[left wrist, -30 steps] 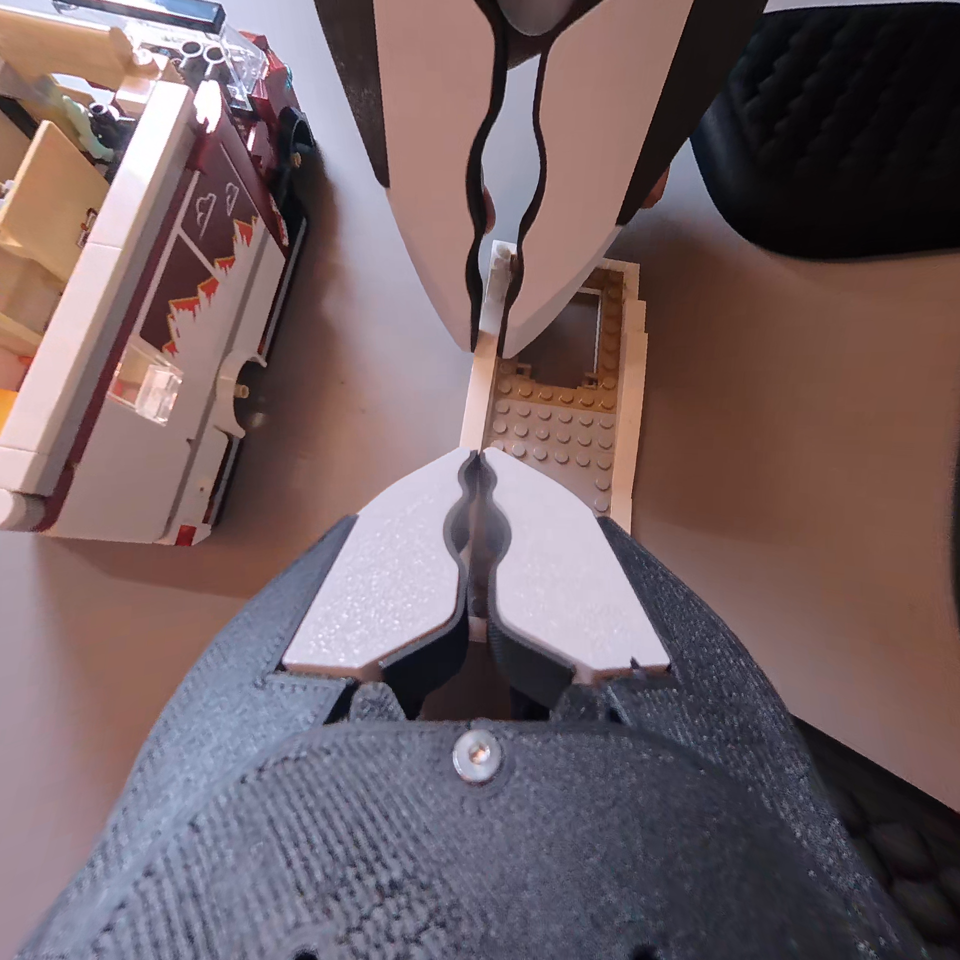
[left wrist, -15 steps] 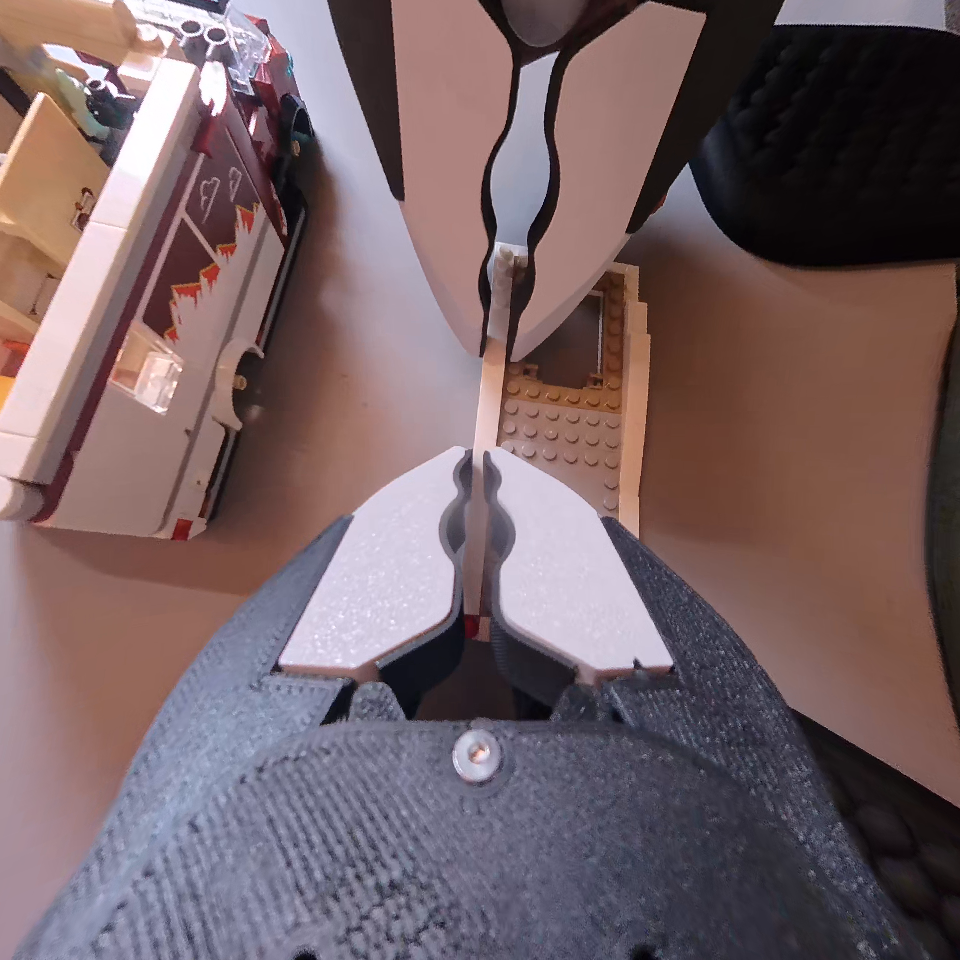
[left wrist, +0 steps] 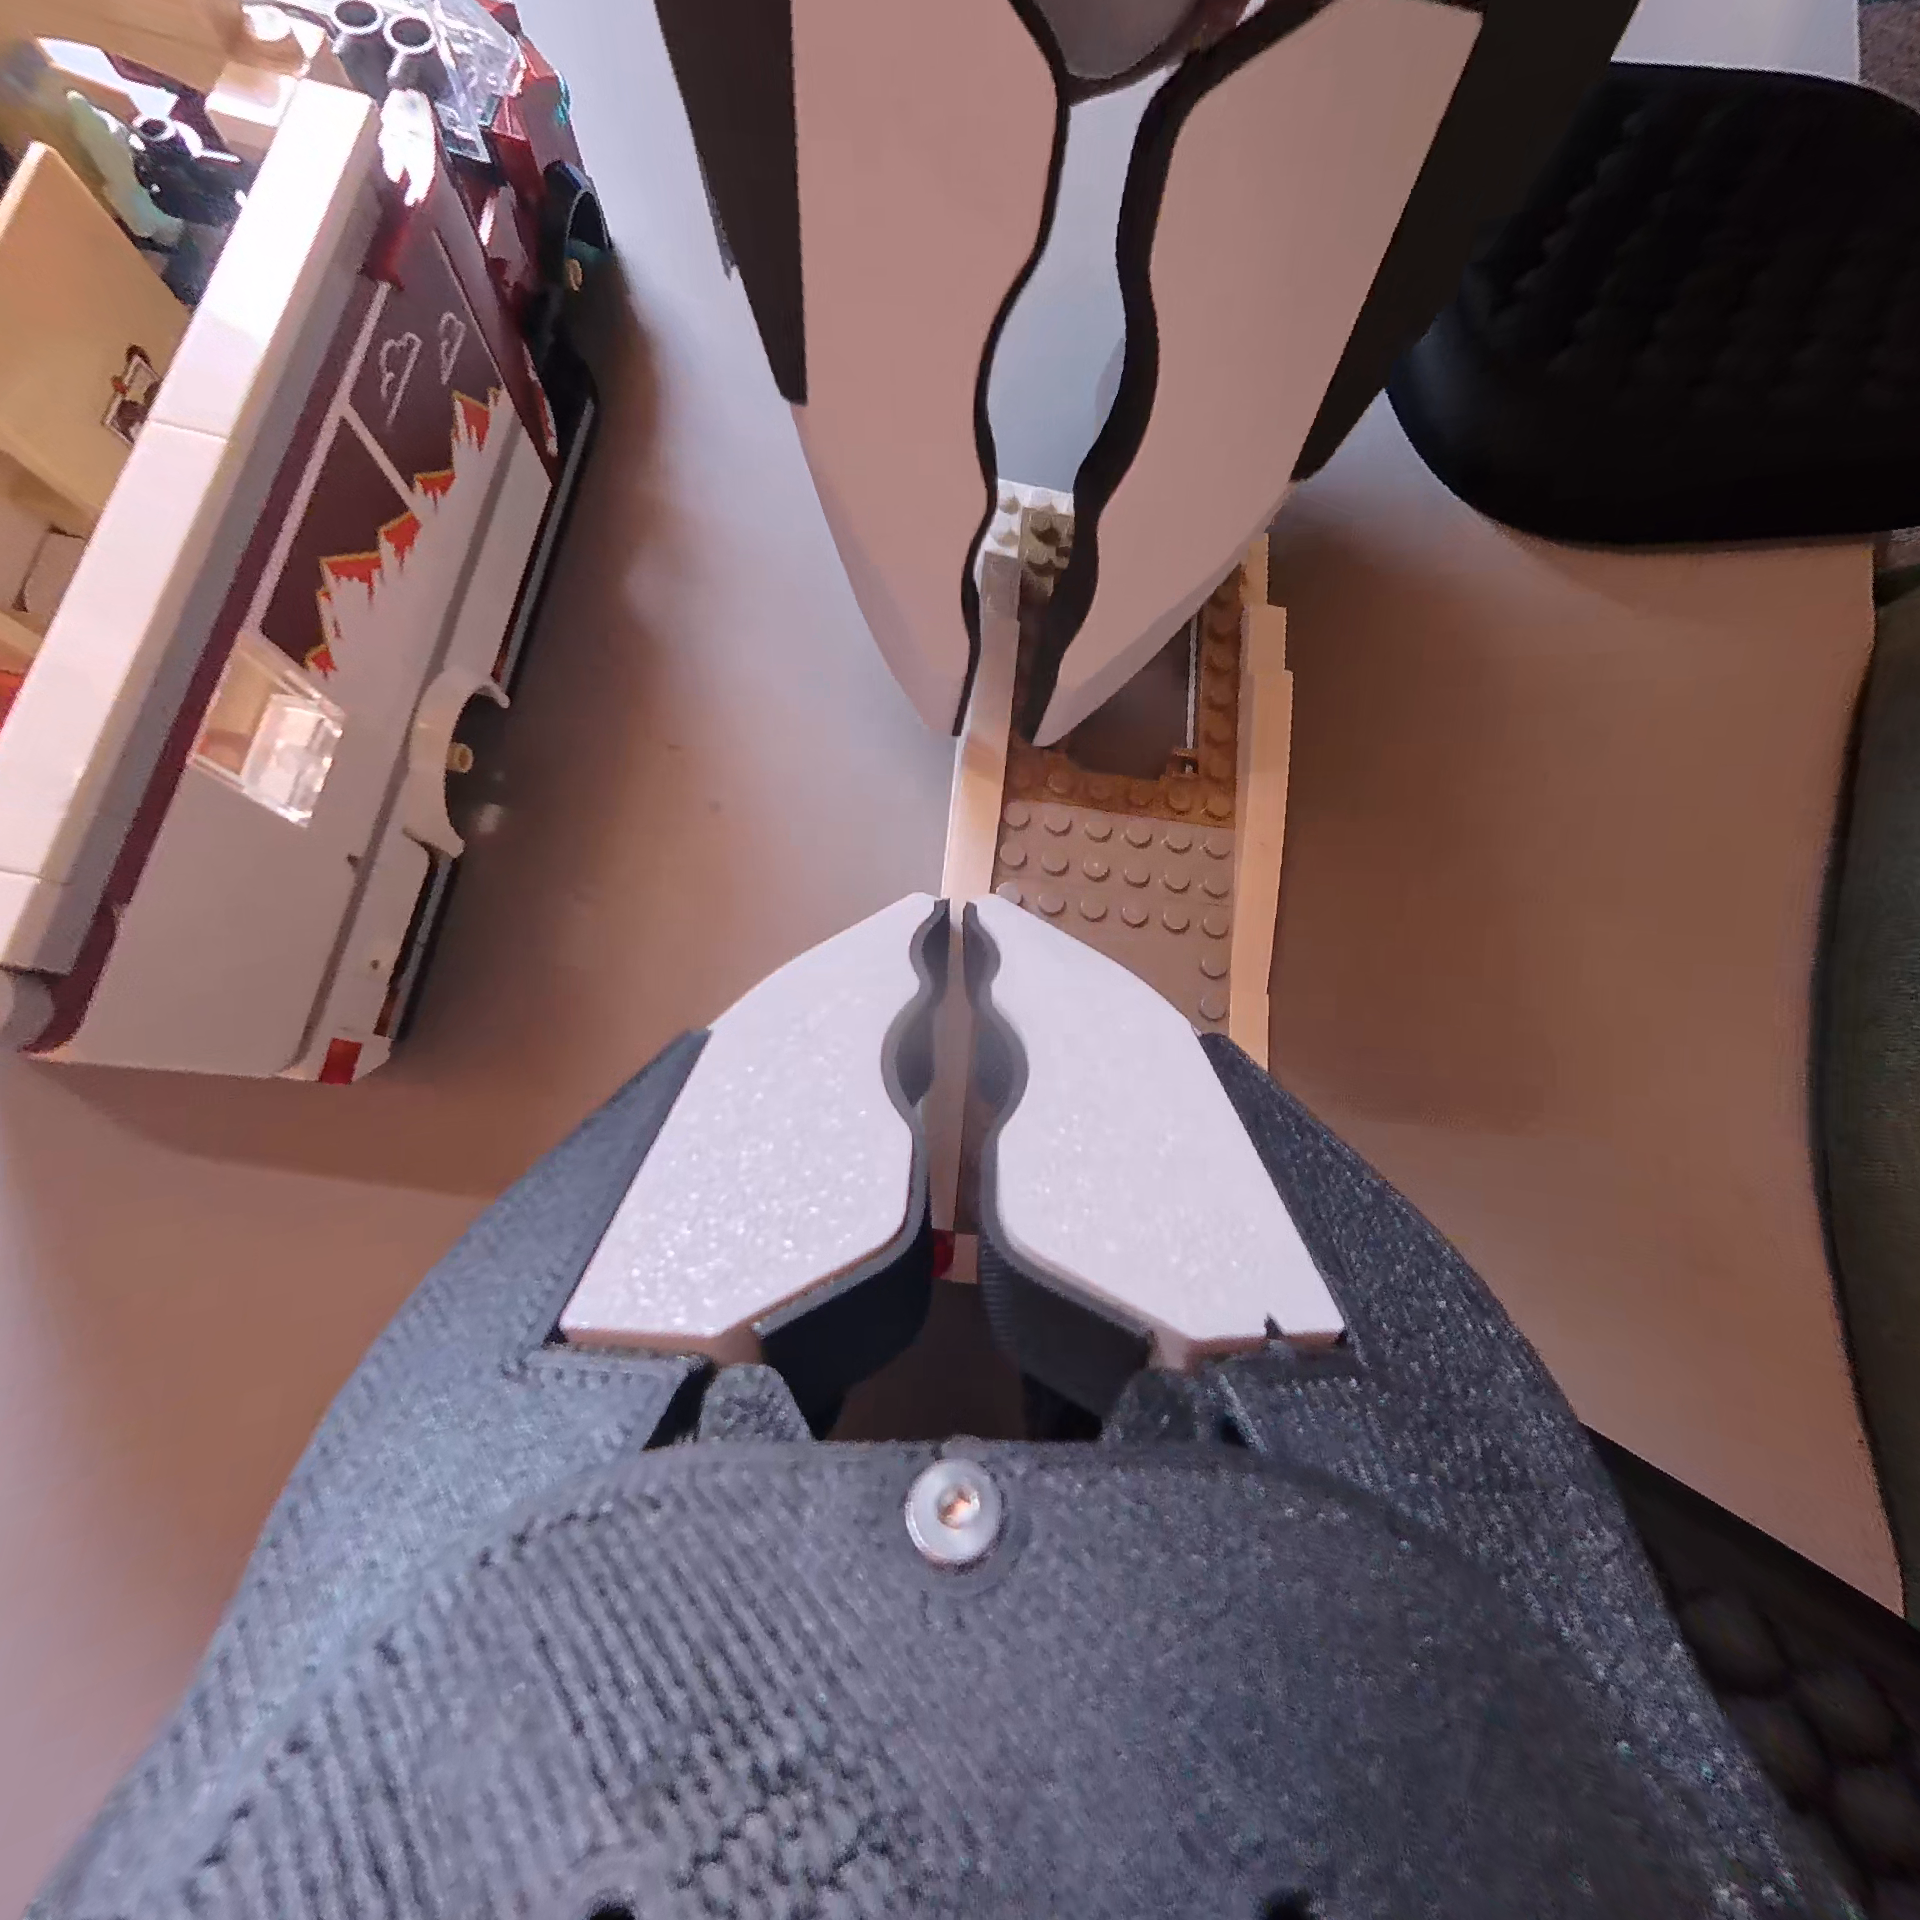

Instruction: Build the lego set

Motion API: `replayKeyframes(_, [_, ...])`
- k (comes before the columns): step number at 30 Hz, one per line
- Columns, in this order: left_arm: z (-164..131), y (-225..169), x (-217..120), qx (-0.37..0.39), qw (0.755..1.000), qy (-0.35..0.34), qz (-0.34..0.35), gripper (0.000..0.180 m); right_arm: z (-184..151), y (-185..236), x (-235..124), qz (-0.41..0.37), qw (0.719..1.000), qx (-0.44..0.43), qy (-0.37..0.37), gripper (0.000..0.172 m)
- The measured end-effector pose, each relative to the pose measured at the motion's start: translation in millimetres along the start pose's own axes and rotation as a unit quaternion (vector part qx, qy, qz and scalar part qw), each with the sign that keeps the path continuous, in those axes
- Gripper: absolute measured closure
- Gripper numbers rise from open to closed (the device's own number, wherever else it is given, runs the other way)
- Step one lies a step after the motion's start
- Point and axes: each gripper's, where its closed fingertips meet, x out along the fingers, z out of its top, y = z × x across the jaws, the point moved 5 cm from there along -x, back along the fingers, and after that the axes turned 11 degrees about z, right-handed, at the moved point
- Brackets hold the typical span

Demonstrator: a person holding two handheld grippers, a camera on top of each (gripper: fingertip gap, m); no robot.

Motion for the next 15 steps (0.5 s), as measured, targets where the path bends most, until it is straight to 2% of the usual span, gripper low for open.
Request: replayKeyframes(15, [1.2, 0.0, 1.8, -0.001, 1.0, -0.001, 0.004, 0.178, 4.4, -1.7, 3.7, 0.004, 1.0, -0.001, 0.028, 0.164])
